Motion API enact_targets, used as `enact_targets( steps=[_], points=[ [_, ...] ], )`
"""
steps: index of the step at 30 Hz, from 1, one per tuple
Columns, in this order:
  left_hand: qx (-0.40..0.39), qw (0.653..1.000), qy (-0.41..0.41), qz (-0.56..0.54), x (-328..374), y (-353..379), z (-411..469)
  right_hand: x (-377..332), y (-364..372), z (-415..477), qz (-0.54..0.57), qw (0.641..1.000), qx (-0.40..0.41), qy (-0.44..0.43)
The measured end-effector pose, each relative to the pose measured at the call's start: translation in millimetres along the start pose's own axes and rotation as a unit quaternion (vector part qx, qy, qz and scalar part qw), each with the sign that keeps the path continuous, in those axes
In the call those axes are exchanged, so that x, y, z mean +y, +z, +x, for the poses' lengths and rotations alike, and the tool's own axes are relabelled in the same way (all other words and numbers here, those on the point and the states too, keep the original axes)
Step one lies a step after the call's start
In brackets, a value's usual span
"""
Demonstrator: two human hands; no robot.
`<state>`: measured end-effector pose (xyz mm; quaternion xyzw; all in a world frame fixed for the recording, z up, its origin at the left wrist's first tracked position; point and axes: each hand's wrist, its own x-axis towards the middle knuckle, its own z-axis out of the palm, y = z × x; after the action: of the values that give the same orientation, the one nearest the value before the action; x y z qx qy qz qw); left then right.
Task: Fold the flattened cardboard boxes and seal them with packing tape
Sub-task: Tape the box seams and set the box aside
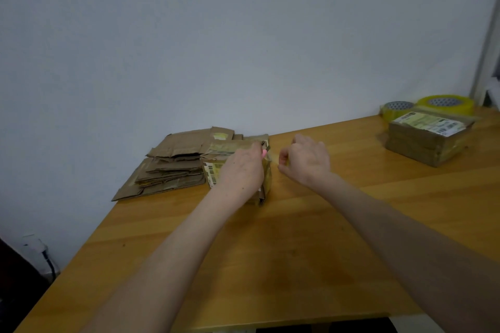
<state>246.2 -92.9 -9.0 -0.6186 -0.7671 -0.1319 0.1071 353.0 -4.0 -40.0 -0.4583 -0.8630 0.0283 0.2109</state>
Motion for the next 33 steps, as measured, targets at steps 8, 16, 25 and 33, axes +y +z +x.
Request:
enact_targets(
  steps=[8, 16, 25, 33],
  points=[
    [-0.026, 1.000, -0.001, 0.014, 4, 11, 11, 5, 2, 0, -0.014, 1.000, 0.016, -0.012],
    [-0.021, 1.000, 0.000, 0.010, 1, 19, 14, 7, 6, -2, -0.001, 0.999, 0.032, -0.010],
    [-0.018, 1.000, -0.005, 0.009, 2, 20, 17, 5, 8, 1, 0.018, 0.999, 0.038, -0.013],
    [-0.041, 0.999, -0.019, 0.006, -2, 23, 20, 5, 13, -1, 0.003, 0.998, 0.056, -0.033]
  ],
)
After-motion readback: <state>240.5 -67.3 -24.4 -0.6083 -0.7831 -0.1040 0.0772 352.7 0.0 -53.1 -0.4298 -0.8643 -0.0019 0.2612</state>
